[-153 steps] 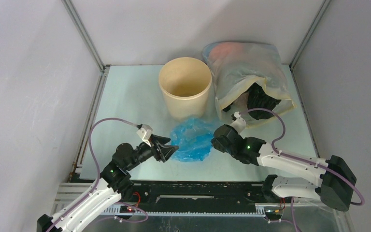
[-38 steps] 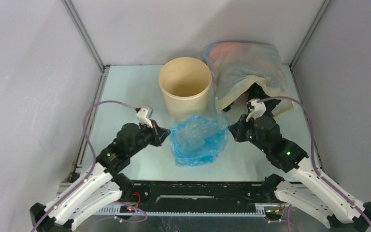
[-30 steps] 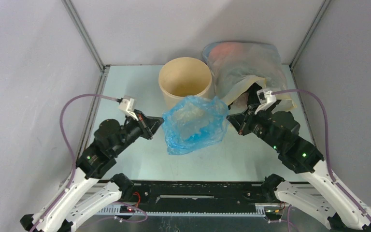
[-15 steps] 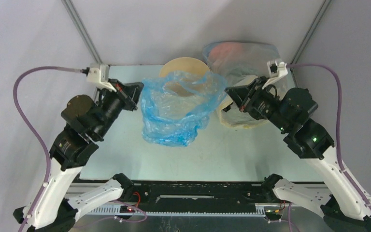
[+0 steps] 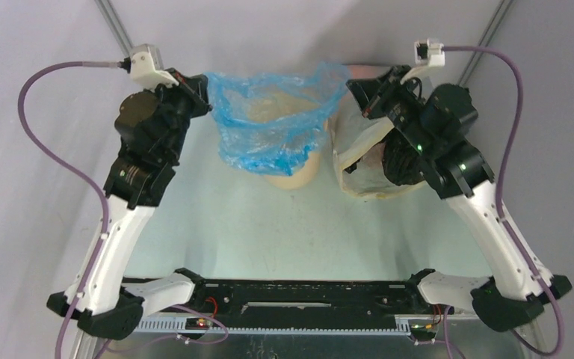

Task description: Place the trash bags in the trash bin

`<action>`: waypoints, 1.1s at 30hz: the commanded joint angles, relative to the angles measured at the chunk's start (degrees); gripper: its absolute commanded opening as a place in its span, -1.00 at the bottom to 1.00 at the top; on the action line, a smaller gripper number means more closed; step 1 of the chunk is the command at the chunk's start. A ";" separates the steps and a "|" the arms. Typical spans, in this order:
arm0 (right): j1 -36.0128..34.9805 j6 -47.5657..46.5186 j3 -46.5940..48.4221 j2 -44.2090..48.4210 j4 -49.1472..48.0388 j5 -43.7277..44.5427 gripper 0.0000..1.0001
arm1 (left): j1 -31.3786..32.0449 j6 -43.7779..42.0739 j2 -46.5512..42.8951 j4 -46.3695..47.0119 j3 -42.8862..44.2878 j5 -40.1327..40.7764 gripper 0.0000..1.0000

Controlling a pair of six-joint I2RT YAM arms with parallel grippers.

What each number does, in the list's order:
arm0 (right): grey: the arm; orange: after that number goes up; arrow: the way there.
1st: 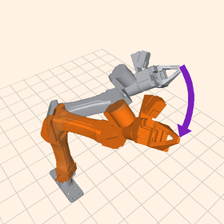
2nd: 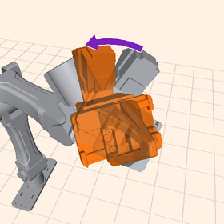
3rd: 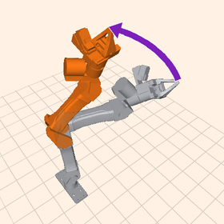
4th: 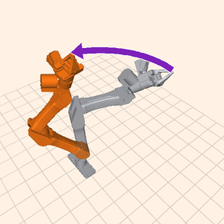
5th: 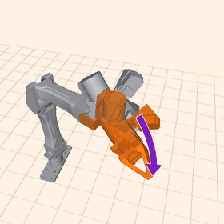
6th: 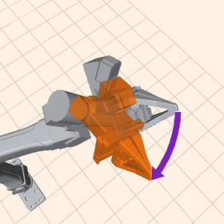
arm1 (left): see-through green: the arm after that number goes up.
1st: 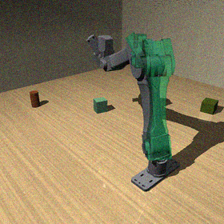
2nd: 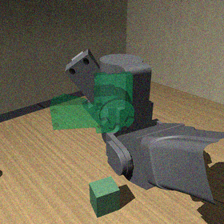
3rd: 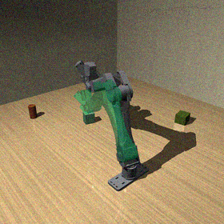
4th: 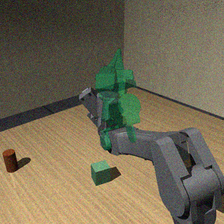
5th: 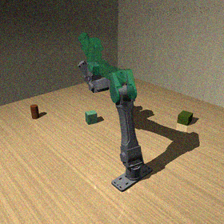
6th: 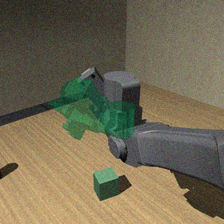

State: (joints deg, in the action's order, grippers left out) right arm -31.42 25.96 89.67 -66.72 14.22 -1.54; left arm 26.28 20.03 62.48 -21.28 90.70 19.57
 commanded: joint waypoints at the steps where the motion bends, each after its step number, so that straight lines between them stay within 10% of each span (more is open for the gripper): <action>1: 2.75 1.09 8.33 -6.45 -2.87 -3.06 -1.00 | -2.59 1.52 4.24 7.52 4.30 0.22 -1.00; 18: 5.10 1.01 -0.52 -11.69 -1.32 -11.48 -1.00 | -4.22 4.33 11.08 15.07 -7.84 -11.65 -0.99; 33: 5.32 -0.06 -4.03 -5.94 3.50 -9.21 -1.00 | -4.26 -2.12 0.44 17.46 -16.80 -4.48 -1.00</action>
State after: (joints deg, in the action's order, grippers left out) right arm -26.37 26.28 87.20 -77.87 18.26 -11.79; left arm 22.35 21.71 68.34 -7.86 76.69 11.46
